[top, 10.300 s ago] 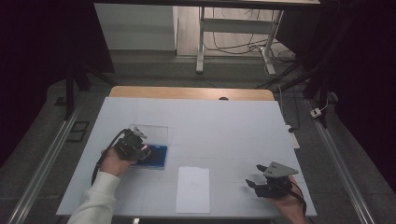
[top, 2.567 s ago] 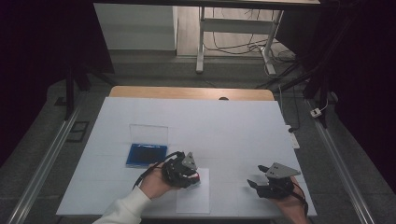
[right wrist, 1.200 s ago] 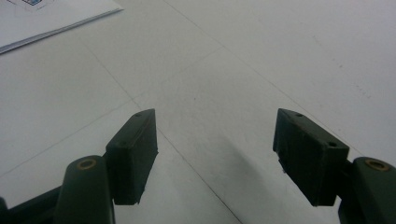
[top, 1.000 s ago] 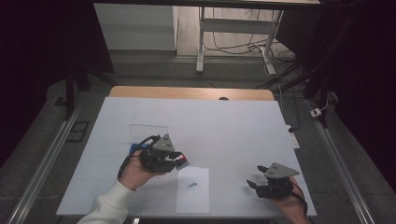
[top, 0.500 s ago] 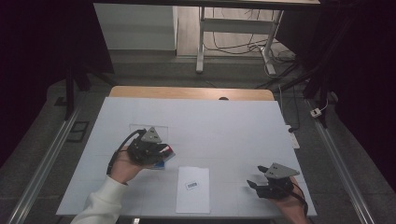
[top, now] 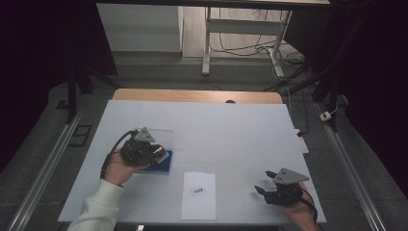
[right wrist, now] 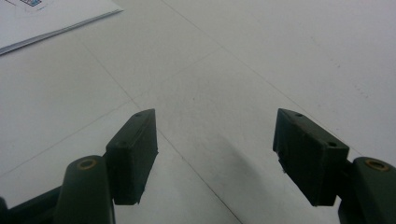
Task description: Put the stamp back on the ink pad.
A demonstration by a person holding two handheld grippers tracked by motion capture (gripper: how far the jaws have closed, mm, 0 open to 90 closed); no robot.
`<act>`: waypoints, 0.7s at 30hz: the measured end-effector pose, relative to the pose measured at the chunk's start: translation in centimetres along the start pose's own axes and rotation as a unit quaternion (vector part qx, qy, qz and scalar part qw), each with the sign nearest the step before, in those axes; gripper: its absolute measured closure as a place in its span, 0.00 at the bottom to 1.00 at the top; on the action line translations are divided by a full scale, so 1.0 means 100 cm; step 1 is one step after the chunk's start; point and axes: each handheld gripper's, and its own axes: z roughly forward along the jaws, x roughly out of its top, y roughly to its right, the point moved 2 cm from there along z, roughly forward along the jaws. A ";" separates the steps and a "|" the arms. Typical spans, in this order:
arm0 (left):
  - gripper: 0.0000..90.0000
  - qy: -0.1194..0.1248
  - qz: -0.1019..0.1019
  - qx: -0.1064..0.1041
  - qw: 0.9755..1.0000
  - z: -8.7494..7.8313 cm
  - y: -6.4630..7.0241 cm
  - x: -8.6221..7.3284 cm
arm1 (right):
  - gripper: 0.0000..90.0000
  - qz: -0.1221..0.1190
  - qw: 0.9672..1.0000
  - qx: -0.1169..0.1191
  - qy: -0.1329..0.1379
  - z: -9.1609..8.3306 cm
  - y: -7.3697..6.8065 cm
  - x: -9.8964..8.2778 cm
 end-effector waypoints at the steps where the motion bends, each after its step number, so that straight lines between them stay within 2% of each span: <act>1: 0.78 -0.001 -0.002 0.002 1.000 0.000 -0.002 -0.001 | 0.33 0.000 1.000 0.000 0.000 0.000 0.000 0.000; 11: 0.78 -0.012 -0.023 0.016 1.000 0.003 -0.016 -0.011 | 0.33 0.001 1.000 0.000 0.003 0.000 0.000 0.000; 21: 0.78 -0.051 -0.029 0.032 0.998 0.020 -0.024 -0.021 | 0.33 0.001 1.000 0.000 0.001 0.000 0.000 0.000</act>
